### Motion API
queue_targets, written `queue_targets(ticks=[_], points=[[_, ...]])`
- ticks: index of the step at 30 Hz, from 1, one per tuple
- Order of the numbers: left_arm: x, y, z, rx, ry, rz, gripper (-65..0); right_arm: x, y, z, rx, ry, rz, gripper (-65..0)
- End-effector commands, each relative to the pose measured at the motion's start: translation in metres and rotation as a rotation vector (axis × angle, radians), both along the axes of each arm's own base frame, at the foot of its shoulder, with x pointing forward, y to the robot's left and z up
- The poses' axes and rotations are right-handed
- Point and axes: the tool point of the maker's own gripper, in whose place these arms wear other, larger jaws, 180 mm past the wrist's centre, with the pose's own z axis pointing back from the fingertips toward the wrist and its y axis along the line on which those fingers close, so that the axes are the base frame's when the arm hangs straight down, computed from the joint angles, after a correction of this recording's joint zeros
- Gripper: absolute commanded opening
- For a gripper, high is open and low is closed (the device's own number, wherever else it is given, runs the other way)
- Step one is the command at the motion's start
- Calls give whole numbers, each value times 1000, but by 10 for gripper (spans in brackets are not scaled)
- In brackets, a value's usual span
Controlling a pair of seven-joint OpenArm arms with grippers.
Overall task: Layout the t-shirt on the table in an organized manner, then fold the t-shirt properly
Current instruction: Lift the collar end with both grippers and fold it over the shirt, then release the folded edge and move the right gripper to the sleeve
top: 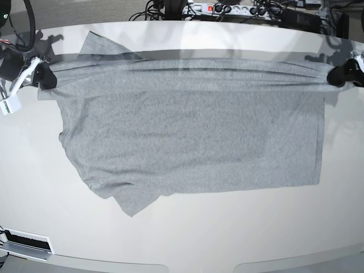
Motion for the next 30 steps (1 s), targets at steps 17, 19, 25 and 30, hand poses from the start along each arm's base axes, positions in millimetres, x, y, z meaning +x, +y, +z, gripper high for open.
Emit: queue_targets(ticks=[17,19,25,30], points=[[63,-2,38,-9,-221,22,-449,53,-7,40,-13,-183,-8,-239],[61,-1,37,-6,-212,20,-448,52,-7,39,-13,-177,-7,-239],[60,-1,36,-4,-204,17,-448,26,17,30,109,-79,44,-243],[60,-3,35,-11,-206,20,-448,-8,41,4,197,-5,-8,-243]])
